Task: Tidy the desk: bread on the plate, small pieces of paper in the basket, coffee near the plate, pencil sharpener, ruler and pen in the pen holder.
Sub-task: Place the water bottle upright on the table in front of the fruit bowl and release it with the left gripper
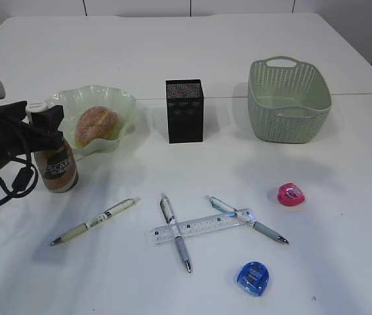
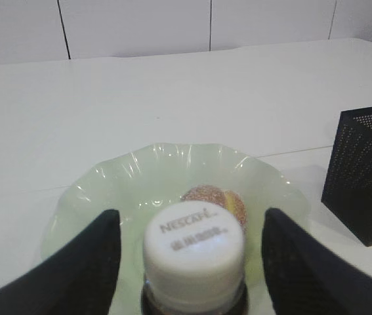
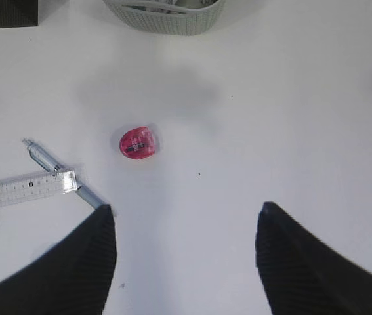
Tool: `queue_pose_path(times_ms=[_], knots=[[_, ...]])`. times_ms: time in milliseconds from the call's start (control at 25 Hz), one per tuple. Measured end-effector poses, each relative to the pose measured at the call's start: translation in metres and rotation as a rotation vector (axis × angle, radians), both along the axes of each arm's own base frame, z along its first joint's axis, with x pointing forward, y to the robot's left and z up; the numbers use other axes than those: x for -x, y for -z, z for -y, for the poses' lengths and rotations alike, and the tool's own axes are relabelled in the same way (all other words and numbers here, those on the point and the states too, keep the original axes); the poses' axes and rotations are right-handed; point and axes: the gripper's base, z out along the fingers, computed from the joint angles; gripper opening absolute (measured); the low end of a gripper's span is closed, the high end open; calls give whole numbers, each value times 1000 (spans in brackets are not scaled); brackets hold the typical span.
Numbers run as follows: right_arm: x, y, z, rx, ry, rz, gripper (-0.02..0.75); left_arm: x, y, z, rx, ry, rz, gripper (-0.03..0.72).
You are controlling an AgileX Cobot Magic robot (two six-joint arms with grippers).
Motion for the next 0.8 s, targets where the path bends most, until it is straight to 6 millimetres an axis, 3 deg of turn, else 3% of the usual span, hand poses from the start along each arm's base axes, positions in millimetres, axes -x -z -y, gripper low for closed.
queue_pose_path(times_ms=[600, 800], knots=[[0, 0, 0, 11, -21, 0, 520, 9, -34, -1, 1, 6, -10, 479], [0, 0, 0, 12, -23, 0, 519, 7, -37, -1, -2, 7, -28, 478]])
